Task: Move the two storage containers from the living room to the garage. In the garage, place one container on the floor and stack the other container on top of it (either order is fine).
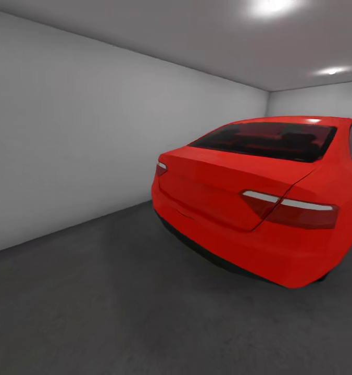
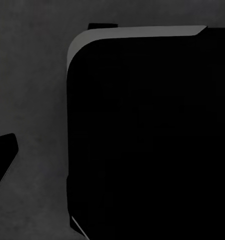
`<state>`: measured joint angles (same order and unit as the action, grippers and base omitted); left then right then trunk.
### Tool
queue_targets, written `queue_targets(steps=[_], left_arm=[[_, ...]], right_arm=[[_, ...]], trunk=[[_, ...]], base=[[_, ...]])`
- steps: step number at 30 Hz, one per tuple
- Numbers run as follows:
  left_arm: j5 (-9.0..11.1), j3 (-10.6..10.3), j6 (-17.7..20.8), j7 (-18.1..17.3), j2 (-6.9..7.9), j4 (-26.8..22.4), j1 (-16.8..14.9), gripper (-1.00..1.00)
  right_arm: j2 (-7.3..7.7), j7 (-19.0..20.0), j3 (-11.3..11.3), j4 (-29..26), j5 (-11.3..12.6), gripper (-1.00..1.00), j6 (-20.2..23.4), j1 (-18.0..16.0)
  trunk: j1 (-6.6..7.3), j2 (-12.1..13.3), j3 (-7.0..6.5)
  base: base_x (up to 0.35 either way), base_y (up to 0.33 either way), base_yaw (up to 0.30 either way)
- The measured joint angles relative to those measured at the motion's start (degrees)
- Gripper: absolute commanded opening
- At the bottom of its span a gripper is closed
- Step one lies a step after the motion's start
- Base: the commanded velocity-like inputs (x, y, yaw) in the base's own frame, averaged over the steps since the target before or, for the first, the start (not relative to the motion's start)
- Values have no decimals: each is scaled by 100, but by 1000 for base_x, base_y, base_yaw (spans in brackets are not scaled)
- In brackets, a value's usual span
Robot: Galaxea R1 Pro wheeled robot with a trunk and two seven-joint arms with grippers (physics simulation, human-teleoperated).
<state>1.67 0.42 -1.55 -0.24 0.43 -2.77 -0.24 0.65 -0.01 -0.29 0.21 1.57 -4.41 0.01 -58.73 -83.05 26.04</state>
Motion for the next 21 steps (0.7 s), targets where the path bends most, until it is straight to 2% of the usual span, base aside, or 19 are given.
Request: queue_targets(steps=[13,21], left_arm=[[6,2,0,0,-5,0,0,100],[28,47,-13,-2,-119,0,0,100]], right_arm=[[-17,72,39,-43,-50,100,-101,-1],[-24,88,32,-45,-75,100,-114,-1]], trunk=[[0,0,0],[0,0,-5]], base=[[0,0,-292],[0,0,-296]])
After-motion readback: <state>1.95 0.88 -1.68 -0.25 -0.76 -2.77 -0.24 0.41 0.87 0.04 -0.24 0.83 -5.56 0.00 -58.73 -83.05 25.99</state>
